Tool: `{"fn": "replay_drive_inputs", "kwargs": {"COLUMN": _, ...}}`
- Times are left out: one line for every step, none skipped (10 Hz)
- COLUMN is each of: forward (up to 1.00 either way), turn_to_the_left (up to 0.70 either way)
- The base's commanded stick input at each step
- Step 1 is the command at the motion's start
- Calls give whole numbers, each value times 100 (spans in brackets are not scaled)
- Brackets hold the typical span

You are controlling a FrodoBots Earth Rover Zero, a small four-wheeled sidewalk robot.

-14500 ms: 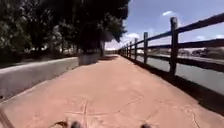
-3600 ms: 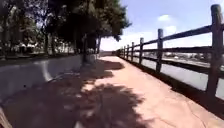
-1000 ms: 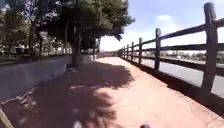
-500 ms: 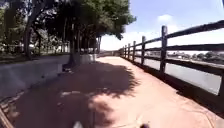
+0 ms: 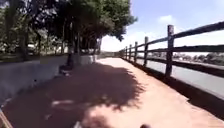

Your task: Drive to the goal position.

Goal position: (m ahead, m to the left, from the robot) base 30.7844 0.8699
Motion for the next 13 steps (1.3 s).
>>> {"fn": "replay_drive_inputs", "kwargs": {"forward": 70, "turn_to_the_left": 0}}
{"fn": "replay_drive_inputs", "kwargs": {"forward": 70, "turn_to_the_left": 0}}
{"fn": "replay_drive_inputs", "kwargs": {"forward": 70, "turn_to_the_left": 0}}
{"fn": "replay_drive_inputs", "kwargs": {"forward": 70, "turn_to_the_left": 0}}
{"fn": "replay_drive_inputs", "kwargs": {"forward": 70, "turn_to_the_left": 0}}
{"fn": "replay_drive_inputs", "kwargs": {"forward": 70, "turn_to_the_left": 0}}
{"fn": "replay_drive_inputs", "kwargs": {"forward": 70, "turn_to_the_left": 0}}
{"fn": "replay_drive_inputs", "kwargs": {"forward": 70, "turn_to_the_left": 0}}
{"fn": "replay_drive_inputs", "kwargs": {"forward": 70, "turn_to_the_left": 0}}
{"fn": "replay_drive_inputs", "kwargs": {"forward": 70, "turn_to_the_left": 0}}
{"fn": "replay_drive_inputs", "kwargs": {"forward": 70, "turn_to_the_left": 0}}
{"fn": "replay_drive_inputs", "kwargs": {"forward": 70, "turn_to_the_left": 0}}
{"fn": "replay_drive_inputs", "kwargs": {"forward": 70, "turn_to_the_left": 0}}
